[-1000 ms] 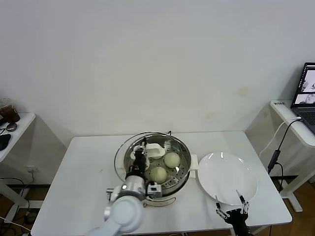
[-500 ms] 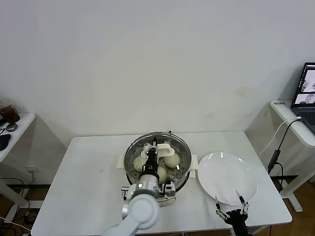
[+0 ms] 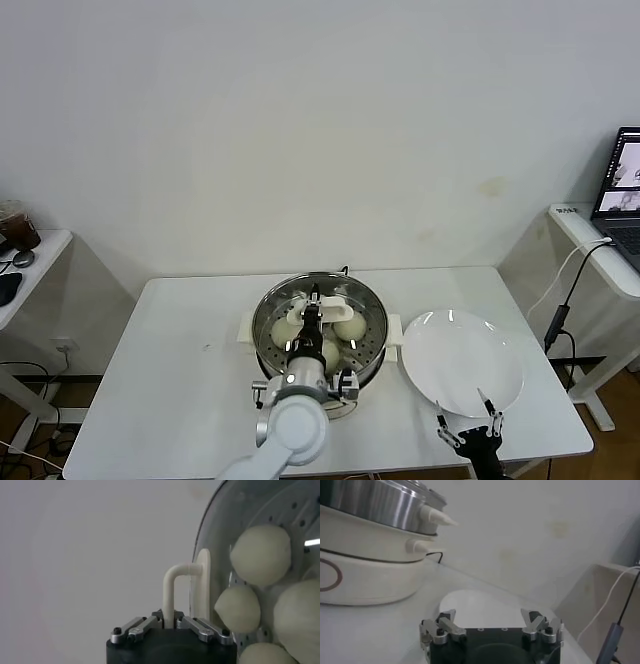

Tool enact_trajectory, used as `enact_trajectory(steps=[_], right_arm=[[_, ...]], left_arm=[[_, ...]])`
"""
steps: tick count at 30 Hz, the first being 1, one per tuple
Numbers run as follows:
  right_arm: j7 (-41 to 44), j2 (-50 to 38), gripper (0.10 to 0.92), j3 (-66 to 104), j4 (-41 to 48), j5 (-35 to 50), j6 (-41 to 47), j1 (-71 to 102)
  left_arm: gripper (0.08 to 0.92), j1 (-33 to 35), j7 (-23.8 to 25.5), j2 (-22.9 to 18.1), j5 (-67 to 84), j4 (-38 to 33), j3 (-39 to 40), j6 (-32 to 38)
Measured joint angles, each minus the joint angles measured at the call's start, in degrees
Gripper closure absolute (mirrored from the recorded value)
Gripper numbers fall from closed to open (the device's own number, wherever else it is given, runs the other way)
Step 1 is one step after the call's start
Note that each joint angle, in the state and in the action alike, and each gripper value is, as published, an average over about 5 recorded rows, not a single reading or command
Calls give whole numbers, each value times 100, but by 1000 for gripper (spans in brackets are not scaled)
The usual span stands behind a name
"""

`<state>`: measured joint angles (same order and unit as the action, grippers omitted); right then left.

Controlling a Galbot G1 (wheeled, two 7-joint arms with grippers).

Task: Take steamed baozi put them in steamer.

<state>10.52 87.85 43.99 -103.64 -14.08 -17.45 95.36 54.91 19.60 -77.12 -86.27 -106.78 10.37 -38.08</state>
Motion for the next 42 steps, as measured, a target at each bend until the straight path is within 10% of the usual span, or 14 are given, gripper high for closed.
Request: enact_trajectory(steps=[9, 24, 31, 42], right_arm=[[3, -6, 203, -18, -15, 4, -3, 21], [40, -129, 203, -40, -78, 101, -11, 98], [55, -139, 203, -96, -108, 181, -8, 95], [75, -416, 203, -340, -340, 896, 87, 339]], left_arm=[[790, 65, -51, -70, 28, 4, -32, -32], [368, 918, -766, 279, 1546, -1066, -377, 220], [194, 2106, -1755, 470, 3913, -1883, -1232, 1299], [177, 4296, -2771, 529, 7739, -2570, -3248, 3301]])
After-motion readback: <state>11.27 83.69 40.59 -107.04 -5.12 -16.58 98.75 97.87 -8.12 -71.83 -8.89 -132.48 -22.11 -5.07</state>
